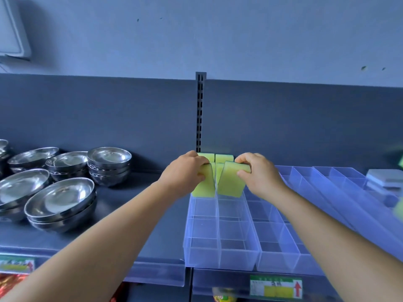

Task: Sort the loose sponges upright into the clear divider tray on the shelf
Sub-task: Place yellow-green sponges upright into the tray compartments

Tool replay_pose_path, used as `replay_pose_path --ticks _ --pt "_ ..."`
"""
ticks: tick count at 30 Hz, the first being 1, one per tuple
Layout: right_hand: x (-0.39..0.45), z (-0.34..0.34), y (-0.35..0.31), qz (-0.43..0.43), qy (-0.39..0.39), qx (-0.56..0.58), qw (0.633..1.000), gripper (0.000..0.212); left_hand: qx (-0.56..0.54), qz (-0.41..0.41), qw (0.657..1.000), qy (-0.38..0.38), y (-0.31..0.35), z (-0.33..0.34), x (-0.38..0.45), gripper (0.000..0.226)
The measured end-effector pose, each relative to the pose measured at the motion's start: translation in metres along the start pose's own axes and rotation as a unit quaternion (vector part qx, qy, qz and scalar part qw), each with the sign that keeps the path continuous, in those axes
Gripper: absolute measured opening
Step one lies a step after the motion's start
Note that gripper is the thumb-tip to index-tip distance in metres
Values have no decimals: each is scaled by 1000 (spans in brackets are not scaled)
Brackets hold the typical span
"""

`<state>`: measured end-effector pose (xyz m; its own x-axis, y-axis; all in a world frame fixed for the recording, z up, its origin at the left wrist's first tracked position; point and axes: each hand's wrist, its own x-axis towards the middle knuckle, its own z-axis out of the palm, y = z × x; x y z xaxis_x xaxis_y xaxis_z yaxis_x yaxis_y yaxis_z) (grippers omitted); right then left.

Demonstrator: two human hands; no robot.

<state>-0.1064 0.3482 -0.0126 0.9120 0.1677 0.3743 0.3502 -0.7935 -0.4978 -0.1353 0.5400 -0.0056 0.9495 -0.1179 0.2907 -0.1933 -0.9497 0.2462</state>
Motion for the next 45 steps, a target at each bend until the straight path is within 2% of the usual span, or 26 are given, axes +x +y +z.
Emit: replay_pose_path --ticks 9,14,21,24,34,45 --pt "14 23 5 -37 -74 -86 993 27 102 32 993 -50 1 26 19 30" --pt "16 31 13 -30 -101 -102 989 30 92 22 993 -68 -4 33 24 32" --pt "6 15 9 -44 -109 -124 985 48 109 53 991 -48 8 24 17 54" --pt "-7 0 12 -43 -103 -146 983 55 99 80 991 -29 22 19 13 55" --pt "-59 -65 57 39 -95 -215 971 60 59 182 980 -49 106 32 9 59" --pt "-105 -153 158 119 -62 -221 966 62 36 244 967 -65 239 70 29 56"
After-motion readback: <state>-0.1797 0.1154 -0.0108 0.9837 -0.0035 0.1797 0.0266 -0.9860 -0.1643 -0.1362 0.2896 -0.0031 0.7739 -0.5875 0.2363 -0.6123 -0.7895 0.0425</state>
